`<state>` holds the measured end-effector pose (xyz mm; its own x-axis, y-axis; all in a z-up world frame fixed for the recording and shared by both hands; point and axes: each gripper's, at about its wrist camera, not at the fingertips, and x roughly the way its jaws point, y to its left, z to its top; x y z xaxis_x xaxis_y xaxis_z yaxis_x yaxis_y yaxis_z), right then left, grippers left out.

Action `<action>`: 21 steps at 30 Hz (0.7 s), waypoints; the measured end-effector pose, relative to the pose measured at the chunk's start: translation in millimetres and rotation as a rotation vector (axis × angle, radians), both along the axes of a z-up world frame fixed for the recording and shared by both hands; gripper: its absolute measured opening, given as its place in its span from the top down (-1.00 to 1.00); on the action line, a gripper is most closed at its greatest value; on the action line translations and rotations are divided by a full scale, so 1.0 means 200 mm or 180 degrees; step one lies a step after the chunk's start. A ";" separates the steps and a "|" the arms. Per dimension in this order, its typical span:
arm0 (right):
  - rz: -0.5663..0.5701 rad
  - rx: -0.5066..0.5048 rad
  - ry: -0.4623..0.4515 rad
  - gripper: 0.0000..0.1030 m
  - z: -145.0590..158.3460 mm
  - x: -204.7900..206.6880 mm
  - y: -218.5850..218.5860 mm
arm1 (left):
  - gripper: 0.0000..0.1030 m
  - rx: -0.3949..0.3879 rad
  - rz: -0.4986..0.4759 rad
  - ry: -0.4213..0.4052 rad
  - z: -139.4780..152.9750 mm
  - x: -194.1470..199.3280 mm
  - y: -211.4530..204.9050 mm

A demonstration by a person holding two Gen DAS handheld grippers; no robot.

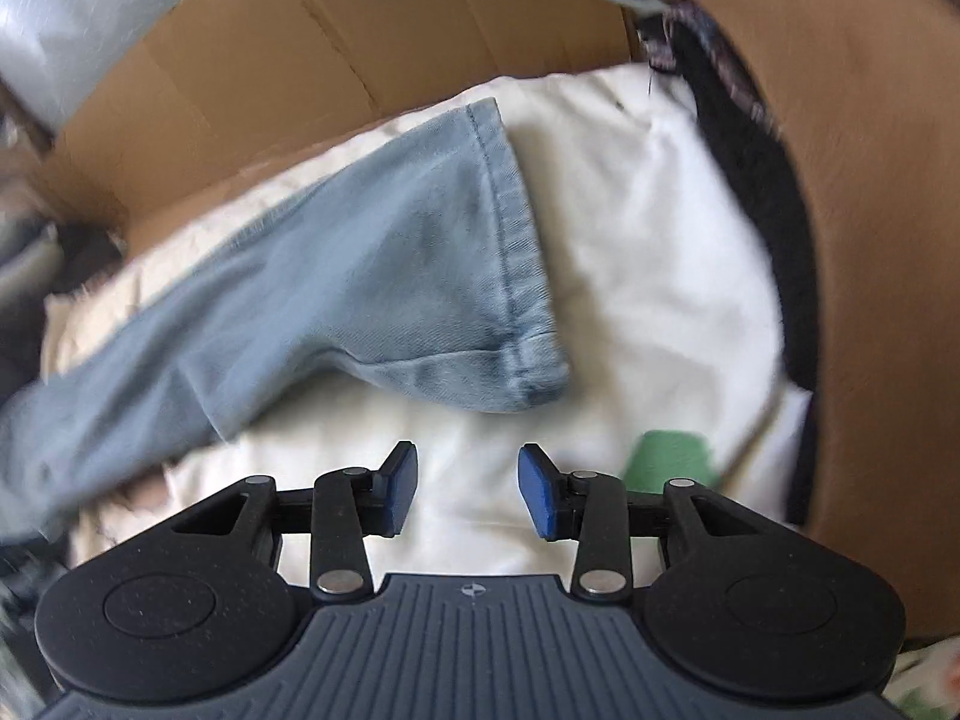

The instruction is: Fold clothes

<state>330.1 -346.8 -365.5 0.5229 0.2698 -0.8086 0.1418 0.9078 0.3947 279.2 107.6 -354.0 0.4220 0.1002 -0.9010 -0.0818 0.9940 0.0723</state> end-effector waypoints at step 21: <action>-0.1033 0.0441 -0.0418 0.79 0.05 0.20 -0.17 | 0.93 -0.0106 -0.0301 -0.0100 0.18 -0.12 0.04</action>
<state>369.8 -380.4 -356.1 0.6960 0.1751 -0.6964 0.3535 0.7606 0.5445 255.6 115.0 -318.6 0.4562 0.0289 -0.8894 0.0108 0.9992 0.0380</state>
